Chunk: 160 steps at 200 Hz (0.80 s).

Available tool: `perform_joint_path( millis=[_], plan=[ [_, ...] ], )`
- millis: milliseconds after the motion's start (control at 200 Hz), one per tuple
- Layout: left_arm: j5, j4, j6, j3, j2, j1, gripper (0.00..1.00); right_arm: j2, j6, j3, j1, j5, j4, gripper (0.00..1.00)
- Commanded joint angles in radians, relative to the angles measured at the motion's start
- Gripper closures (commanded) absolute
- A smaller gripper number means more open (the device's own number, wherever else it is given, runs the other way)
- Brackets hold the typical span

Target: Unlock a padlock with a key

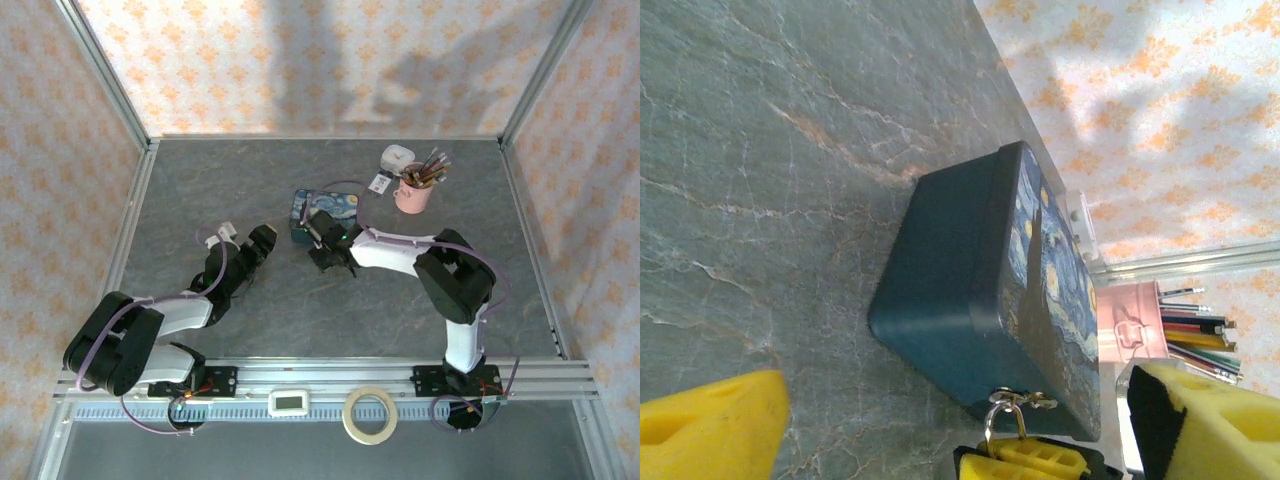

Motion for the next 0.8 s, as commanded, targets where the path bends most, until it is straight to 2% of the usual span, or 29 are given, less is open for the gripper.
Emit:
perform_joint_path(
  millis=[0, 230, 335, 566, 796],
  plan=[
    [0.043, 0.067, 0.005, 0.008, 0.025, 0.010, 0.15, -0.033, -0.160, 0.007, -0.028, -0.081, 0.030, 1.00],
    [0.101, 0.104, 0.012, 0.010, 0.065, 0.010, 0.17, -0.004, -0.368, 0.013, -0.040, -0.043, 0.074, 1.00],
    [0.126, 0.142, 0.004, 0.009, 0.095, 0.008, 0.24, -0.007, -0.439, 0.005, -0.042, -0.072, 0.106, 1.00],
    [0.115, 0.286, -0.031, 0.035, 0.201, -0.058, 0.49, 0.004, -0.427, 0.027, -0.060, -0.175, 0.104, 1.00],
    [0.081, 0.402, -0.024, 0.118, 0.362, -0.131, 0.58, 0.029, -0.388, 0.068, -0.089, -0.323, 0.020, 1.00]
  ],
)
